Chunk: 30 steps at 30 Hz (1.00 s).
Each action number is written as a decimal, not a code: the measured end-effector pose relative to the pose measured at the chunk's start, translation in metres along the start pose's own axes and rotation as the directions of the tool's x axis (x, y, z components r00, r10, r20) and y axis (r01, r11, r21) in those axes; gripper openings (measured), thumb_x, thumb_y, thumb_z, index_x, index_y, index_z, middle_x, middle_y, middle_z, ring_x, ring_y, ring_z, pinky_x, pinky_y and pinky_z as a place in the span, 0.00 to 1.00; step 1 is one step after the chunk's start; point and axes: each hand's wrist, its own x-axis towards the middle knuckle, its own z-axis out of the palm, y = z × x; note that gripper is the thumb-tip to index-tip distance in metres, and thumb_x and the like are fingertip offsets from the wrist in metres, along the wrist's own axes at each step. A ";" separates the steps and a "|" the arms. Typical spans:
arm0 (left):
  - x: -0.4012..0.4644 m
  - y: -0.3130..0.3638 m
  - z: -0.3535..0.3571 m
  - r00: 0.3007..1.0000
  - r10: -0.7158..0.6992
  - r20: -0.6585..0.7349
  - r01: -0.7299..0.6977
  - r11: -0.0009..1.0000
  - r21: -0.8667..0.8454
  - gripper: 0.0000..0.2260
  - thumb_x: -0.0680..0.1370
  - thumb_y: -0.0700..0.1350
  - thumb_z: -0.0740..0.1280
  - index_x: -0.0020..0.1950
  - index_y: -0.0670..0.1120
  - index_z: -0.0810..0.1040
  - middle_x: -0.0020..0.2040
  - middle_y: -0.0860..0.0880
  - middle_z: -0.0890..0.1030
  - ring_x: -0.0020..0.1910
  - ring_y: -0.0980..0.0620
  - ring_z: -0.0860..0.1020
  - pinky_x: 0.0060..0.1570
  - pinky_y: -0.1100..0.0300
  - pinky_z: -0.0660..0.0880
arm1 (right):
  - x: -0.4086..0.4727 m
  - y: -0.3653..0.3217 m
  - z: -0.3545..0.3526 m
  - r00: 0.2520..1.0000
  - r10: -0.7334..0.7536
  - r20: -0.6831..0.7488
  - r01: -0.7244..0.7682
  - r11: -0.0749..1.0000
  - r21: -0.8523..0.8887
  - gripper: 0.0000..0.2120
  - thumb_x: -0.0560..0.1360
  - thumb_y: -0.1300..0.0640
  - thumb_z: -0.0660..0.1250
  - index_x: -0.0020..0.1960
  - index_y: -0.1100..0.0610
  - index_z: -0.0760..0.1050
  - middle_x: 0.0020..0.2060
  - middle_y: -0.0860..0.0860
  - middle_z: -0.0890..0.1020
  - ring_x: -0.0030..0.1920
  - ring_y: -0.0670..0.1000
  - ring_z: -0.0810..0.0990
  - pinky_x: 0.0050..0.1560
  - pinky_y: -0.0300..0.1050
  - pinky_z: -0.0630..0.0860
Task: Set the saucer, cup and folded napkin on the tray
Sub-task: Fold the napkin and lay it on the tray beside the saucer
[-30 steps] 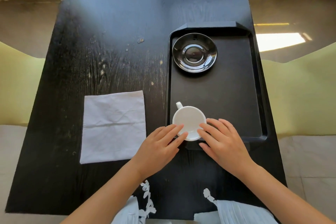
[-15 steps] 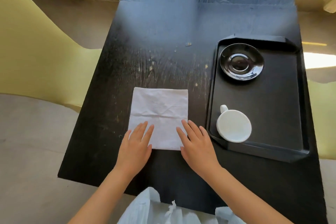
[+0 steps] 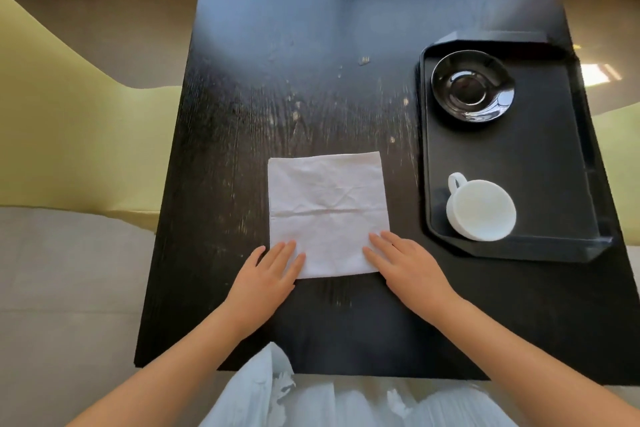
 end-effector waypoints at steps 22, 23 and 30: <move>-0.008 -0.031 -0.013 0.983 0.118 -0.139 -0.156 0.940 -0.303 0.10 0.63 0.36 0.76 0.42 0.43 0.84 0.44 0.47 0.86 0.45 0.48 0.84 0.43 0.57 0.81 | -0.018 -0.009 -0.001 0.996 -0.033 -0.081 0.048 0.978 0.202 0.07 0.66 0.68 0.72 0.41 0.60 0.79 0.40 0.56 0.84 0.46 0.60 0.83 0.36 0.51 0.82; -0.011 -0.034 -0.019 0.991 0.117 -0.066 -0.133 0.925 -0.356 0.08 0.67 0.38 0.73 0.46 0.44 0.84 0.46 0.49 0.85 0.45 0.50 0.84 0.45 0.58 0.81 | -0.021 -0.011 -0.002 0.998 -0.043 -0.037 0.051 0.973 0.226 0.06 0.67 0.68 0.69 0.41 0.59 0.77 0.36 0.56 0.83 0.40 0.59 0.82 0.32 0.51 0.81; -0.011 -0.060 -0.050 0.995 -0.077 -0.070 0.016 0.783 -0.622 0.09 0.74 0.40 0.68 0.54 0.47 0.81 0.48 0.55 0.81 0.49 0.59 0.79 0.52 0.66 0.75 | -0.007 -0.007 -0.038 0.966 0.218 -0.142 -0.136 0.888 0.440 0.05 0.71 0.62 0.68 0.46 0.58 0.81 0.36 0.52 0.84 0.36 0.53 0.83 0.35 0.49 0.81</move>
